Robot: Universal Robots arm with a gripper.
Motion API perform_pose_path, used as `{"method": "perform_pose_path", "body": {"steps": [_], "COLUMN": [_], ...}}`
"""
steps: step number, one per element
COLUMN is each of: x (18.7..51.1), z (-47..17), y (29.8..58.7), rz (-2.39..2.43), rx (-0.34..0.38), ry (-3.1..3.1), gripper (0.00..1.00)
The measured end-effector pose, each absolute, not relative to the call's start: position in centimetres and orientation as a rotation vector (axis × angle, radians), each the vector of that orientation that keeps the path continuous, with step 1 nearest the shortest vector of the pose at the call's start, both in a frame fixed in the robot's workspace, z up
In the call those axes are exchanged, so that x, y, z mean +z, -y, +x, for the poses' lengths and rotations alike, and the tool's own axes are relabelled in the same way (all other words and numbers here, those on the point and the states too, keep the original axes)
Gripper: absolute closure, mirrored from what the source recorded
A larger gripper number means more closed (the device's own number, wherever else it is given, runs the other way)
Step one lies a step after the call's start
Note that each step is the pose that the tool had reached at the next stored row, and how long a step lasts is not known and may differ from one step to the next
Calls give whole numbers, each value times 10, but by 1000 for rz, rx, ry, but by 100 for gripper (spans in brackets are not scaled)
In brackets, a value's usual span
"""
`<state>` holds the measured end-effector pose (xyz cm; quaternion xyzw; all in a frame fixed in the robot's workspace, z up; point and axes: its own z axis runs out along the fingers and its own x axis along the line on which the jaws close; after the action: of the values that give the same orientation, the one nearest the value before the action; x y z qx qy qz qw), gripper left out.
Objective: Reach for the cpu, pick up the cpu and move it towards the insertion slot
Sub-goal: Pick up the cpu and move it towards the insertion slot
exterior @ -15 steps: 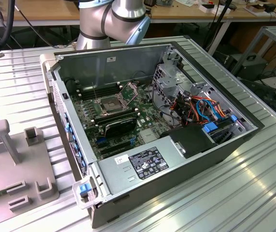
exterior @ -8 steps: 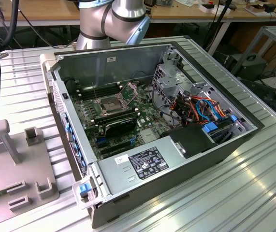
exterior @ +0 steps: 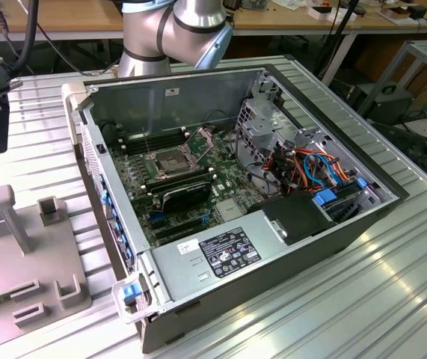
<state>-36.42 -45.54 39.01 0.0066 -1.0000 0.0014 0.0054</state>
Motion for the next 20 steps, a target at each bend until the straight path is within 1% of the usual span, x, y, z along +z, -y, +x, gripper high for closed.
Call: {"method": "perform_pose_path", "body": {"steps": [20], "x": [390], "z": [-346], "y": [455], "rz": [21], "rx": [5], "ry": [3131], "gripper": [45]}}
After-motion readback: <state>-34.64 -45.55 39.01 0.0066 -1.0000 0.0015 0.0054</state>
